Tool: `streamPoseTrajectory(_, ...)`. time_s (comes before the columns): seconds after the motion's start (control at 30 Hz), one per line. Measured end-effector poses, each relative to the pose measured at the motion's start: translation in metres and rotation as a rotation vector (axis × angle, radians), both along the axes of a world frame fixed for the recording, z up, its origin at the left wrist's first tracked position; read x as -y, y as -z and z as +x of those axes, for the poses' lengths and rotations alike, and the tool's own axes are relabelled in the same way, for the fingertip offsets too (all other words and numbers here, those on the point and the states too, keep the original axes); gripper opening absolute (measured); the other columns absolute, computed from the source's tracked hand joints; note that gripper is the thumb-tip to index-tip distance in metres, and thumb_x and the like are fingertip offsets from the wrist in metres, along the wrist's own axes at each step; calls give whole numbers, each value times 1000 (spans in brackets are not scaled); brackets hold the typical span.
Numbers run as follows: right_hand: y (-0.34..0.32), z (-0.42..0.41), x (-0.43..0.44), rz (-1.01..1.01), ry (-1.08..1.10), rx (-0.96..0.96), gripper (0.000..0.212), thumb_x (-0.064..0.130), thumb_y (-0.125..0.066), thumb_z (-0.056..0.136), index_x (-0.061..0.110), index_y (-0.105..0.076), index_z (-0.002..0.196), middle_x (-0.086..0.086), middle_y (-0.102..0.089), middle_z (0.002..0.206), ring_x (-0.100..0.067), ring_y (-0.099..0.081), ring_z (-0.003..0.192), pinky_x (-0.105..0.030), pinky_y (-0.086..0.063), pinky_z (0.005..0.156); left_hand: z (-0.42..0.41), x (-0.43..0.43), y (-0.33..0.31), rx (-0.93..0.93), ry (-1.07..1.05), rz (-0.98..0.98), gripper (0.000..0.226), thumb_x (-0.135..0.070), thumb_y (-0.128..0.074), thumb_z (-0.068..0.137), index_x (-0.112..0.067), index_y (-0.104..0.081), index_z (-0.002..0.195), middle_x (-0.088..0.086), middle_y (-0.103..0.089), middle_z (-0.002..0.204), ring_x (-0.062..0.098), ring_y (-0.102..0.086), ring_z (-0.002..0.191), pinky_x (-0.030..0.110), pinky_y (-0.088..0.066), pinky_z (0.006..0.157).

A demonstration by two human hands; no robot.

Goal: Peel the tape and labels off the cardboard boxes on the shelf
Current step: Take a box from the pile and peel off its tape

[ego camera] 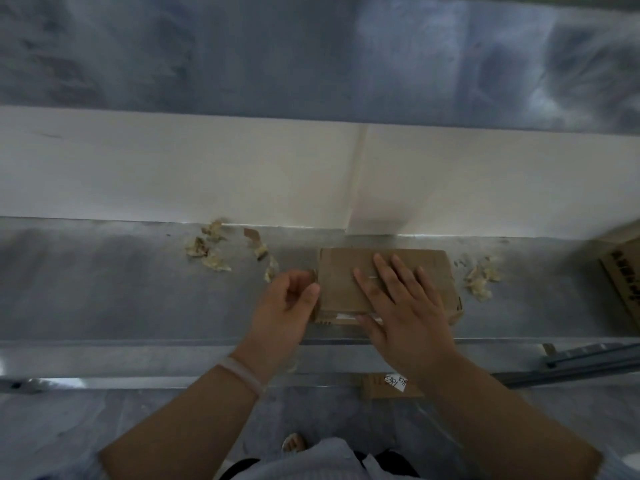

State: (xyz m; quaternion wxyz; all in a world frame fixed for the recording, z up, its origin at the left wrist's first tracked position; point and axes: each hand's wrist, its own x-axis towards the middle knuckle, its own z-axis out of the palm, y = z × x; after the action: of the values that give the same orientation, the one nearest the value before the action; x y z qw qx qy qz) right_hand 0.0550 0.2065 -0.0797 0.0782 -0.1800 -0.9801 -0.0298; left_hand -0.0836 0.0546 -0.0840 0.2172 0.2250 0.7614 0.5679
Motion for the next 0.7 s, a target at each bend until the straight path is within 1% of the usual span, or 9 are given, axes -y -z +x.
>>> streamPoseTrajectory(0.07,2,7,5,12,-17,-45,59,52,-37,95,30,-34,150,-8,-32,156,-30,-29,144,-55,-25,113,-10,-9,-9,52,35,-23,39,-28,-61,92,-21,-51,129,-9,-56,110,1,-56,95,18,-45,86)
streamPoseTrajectory(0.13,6,14,10,30,-34,-98,58,49,-40,95,28,-37,149,-9,-31,156,-32,-27,144,-57,-26,113,-16,-21,-18,80,127,-70,51,-27,-62,91,-23,-44,139,-13,-51,118,4,-55,107,19,-43,92)
streamPoseTrajectory(0.17,7,17,12,38,-39,-123,57,48,-42,95,27,-39,148,-10,-31,156,-32,-28,144,-57,-26,112,-16,-25,-23,88,158,-79,47,-26,-63,91,-25,-49,135,-14,-54,115,6,-56,108,18,-44,91)
streamPoseTrajectory(0.23,8,19,14,44,-46,-164,56,47,-43,94,26,-42,146,-11,-32,155,-33,-28,144,-58,-27,111,-16,-29,-25,98,160,-64,30,-20,-66,89,-28,-60,116,-16,-61,101,4,-61,99,13,-48,82)
streamPoseTrajectory(0.3,9,21,14,29,-59,-191,53,45,-41,96,26,-42,146,-10,-32,156,-32,-28,144,-58,-28,111,-19,-28,-24,112,153,-25,26,-15,-68,86,-31,-61,106,-16,-63,97,-3,-61,91,9,-49,76)
streamPoseTrajectory(0.4,3,22,13,-54,-69,-291,46,38,-39,98,27,-49,141,-5,-39,152,-26,-34,141,-53,-29,112,-23,-24,-24,117,172,-2,31,-14,-72,83,-33,-62,105,-15,-65,99,-9,-60,88,8,-49,76)
streamPoseTrajectory(0.5,-10,16,9,-147,46,-399,42,39,-46,94,25,-58,132,-1,-50,143,-24,-47,129,-43,-31,110,-25,-23,-23,64,186,4,34,-15,-74,81,-40,-62,99,-13,-67,102,-6,-62,93,16,-52,84)
streamPoseTrajectory(0.6,-18,9,2,-147,169,-335,53,50,-47,89,29,-51,138,-2,-41,150,-26,-36,138,-38,-13,116,-24,-23,-21,-20,199,4,34,-14,-72,83,-42,-60,99,-10,-67,106,-1,-62,99,20,-51,87)
streamPoseTrajectory(0.7,-16,9,-4,-162,240,-265,62,59,-42,88,29,-45,142,-4,-31,156,-26,-22,145,-44,-9,120,-23,-24,-19,-22,192,6,32,-17,-65,90,-38,-60,113,-11,-63,113,0,-59,106,16,-47,91)
